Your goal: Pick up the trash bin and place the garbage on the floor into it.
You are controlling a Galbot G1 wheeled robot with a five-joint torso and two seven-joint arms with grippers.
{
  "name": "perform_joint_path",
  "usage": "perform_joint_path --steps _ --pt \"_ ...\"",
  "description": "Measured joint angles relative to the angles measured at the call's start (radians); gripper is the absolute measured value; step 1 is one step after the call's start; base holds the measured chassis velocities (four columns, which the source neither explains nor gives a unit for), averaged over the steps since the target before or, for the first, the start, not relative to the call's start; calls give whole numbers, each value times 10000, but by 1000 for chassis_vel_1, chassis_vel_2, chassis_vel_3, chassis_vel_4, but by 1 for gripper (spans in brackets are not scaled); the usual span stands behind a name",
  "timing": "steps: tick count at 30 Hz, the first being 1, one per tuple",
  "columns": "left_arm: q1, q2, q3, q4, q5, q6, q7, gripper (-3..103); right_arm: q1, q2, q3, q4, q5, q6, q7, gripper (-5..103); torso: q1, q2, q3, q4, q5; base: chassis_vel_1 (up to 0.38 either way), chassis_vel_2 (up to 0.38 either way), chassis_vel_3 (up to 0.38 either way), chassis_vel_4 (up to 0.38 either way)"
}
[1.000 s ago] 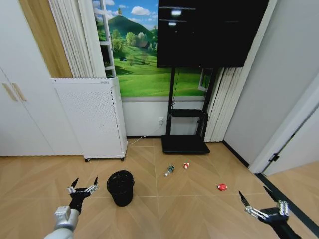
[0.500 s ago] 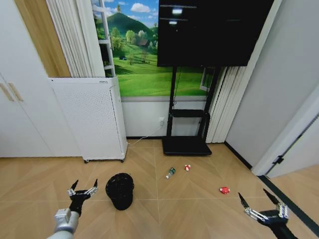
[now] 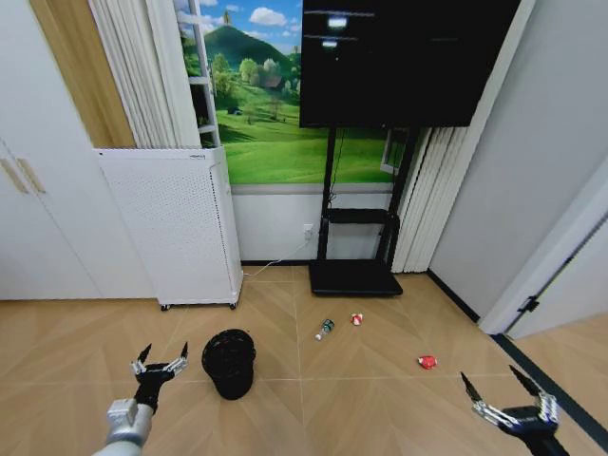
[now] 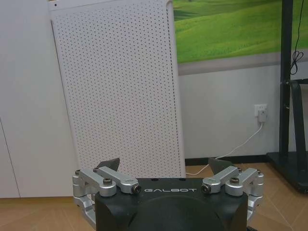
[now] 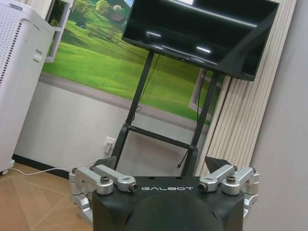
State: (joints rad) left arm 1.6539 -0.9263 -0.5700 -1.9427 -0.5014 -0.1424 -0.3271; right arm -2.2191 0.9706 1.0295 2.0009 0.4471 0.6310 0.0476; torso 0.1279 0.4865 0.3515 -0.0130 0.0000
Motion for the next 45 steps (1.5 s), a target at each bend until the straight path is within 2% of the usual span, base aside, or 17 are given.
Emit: perform_joint_path --steps 3,6,13,16,18,21,23,27,29,35,45 --pt "-15 0 4 22 11 -6 0 100 3 15 -28 -11 -151 17 58 100 0 0 0 1 0 0 0 0 0" --pt "-43 6 7 45 11 -16 4 100 60 62 -155 -8 -636 91 434 100 0 0 0 0 0 0 0 0 0" --pt "-72 28 8 66 -18 -22 11 100 62 103 -213 49 -705 119 504 100 0 0 0 1 -1 0 0 0 0" --pt "-281 197 -55 129 -419 -23 -27 100 69 96 -228 146 -707 126 566 100 0 0 0 0 -2 0 0 0 0" --pt "-424 462 -170 229 -682 -39 -45 100 61 41 -283 456 -812 165 975 100 0 0 0 0 1 0 0 0 0" --pt "-445 516 -169 251 -691 -40 -45 100 36 31 -300 602 -936 155 1135 100 0 0 0 2 -2 0 0 0 0" --pt "-501 467 -75 250 -685 -34 -47 100 37 16 -494 773 -1457 214 1585 100 0 0 0 1 1 0 0 0 0" --pt "-505 380 5 245 -618 -14 -47 100 -31 62 -558 849 -1729 219 1519 100 0 0 0 1 -2 0 0 0 0" --pt "-502 338 39 285 -554 -14 -42 100 -7 109 -612 845 -1635 212 1211 100 0 0 0 -2 -1 0 0 0 0" --pt "-540 343 61 332 -527 -14 -38 100 99 64 -627 683 -1431 332 929 100 0 0 0 0 2 -1 7 0 -10" --pt "-535 265 91 372 -437 -37 -25 100 134 123 -662 556 -1424 581 910 100 0 0 0 1 -1 -22 159 31 -162"
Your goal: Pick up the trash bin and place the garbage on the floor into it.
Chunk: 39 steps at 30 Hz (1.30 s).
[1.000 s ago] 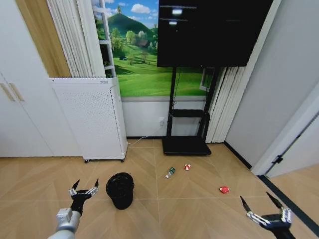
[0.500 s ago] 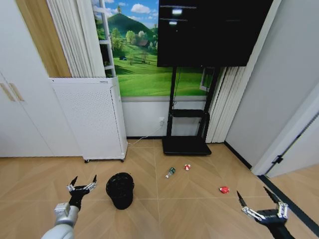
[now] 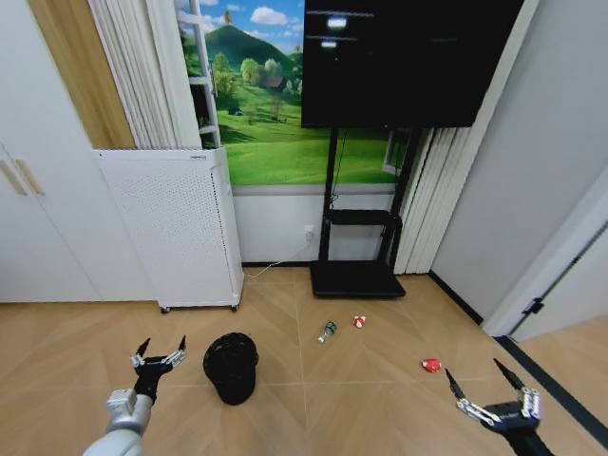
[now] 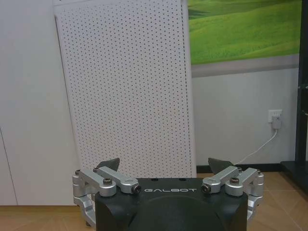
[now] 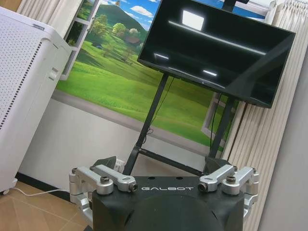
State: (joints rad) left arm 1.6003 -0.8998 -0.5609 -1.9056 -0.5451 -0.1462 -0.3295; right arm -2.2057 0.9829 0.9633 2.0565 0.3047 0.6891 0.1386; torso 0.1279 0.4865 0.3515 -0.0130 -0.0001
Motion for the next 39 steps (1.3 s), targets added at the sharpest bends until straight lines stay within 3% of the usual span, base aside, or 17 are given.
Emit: perform_joint_path --steps 25,33,35,39 --pt "51 -51 -86 4 -115 -122 88 100 41 360 0 -211 9 183 82 100 0 0 0 0 1 -19 23 20 -29" --pt "-285 -34 -43 846 -296 75 29 100 36 392 -29 -343 0 143 117 100 0 0 0 0 2 0 0 0 0" --pt "-511 -44 52 1377 -798 150 -1 100 40 427 -67 -527 -93 155 108 100 0 0 0 1 0 0 0 0 0" --pt "-773 -45 151 1902 -957 134 -11 100 26 457 -99 -612 -137 175 98 100 0 0 0 -2 -1 0 0 0 0"
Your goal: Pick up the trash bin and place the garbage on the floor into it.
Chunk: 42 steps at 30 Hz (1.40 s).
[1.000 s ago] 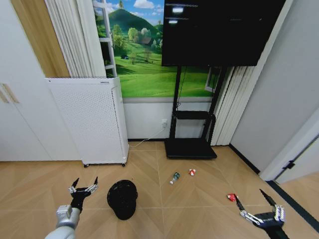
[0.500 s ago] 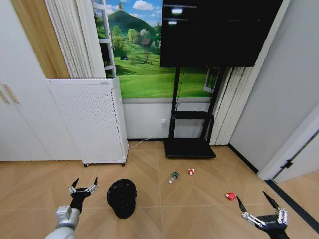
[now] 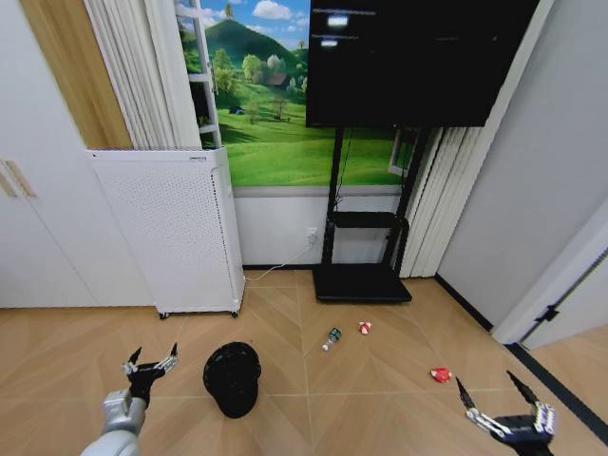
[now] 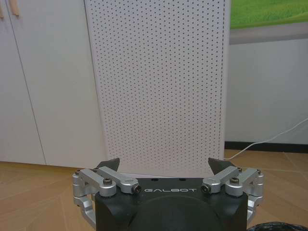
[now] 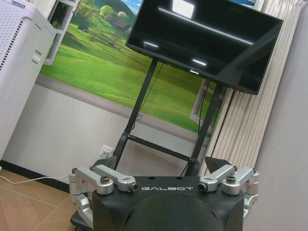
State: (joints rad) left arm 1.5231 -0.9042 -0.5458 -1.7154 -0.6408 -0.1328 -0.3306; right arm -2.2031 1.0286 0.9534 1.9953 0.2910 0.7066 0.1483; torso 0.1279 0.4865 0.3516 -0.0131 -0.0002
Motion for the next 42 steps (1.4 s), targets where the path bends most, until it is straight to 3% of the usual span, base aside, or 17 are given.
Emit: perform_joint_path --steps 23,27,42 --pt "-160 -273 274 -64 40 -154 -10 100 54 69 -71 113 11 70 -80 100 0 0 0 3 1 0 0 0 0" --pt "-31 -246 185 -16 202 1 55 100 71 317 -149 -74 -358 151 -110 100 -1 -5 -4 4 1 0 0 0 0" --pt "206 -413 89 -236 485 -4 22 100 13 601 -217 -90 -436 471 -285 100 -236 -617 -379 3 1 0 0 0 0"
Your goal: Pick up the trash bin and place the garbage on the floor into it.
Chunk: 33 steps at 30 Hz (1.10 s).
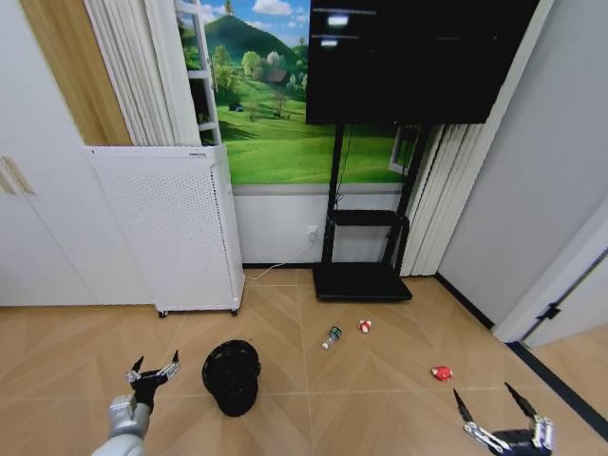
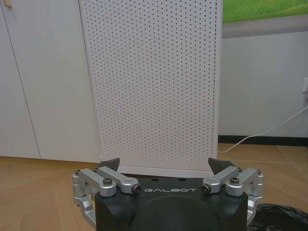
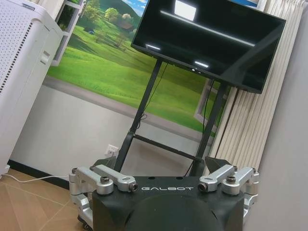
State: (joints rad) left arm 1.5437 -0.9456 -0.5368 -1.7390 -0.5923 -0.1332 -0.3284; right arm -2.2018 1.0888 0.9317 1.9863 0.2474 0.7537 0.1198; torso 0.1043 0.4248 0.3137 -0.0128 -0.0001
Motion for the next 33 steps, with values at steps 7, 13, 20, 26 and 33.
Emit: perform_joint_path --steps 7,13,20,26,33 --pt "23 -2 -14 -94 4 -11 -8 100 -9 197 -66 -39 -21 84 -189 100 -113 -307 -195 -2 0 0 0 0 0" --pt "24 12 -14 -118 -17 -10 -21 100 -1 212 -68 -87 -36 130 -202 100 -222 -606 -386 -1 0 0 0 0 0" --pt "42 11 -18 -118 -32 -7 -26 100 13 255 -79 -68 -30 132 -205 100 -317 -881 -563 -1 0 0 0 0 0" --pt "46 14 -32 -118 -37 -7 -26 100 16 279 -81 -93 -64 132 -215 100 -398 -1136 -740 0 0 0 0 0 0" --pt "41 22 -20 -133 -41 -7 -27 100 29 357 -115 -148 -103 153 -236 100 -475 -1384 -909 0 0 0 0 0 0"
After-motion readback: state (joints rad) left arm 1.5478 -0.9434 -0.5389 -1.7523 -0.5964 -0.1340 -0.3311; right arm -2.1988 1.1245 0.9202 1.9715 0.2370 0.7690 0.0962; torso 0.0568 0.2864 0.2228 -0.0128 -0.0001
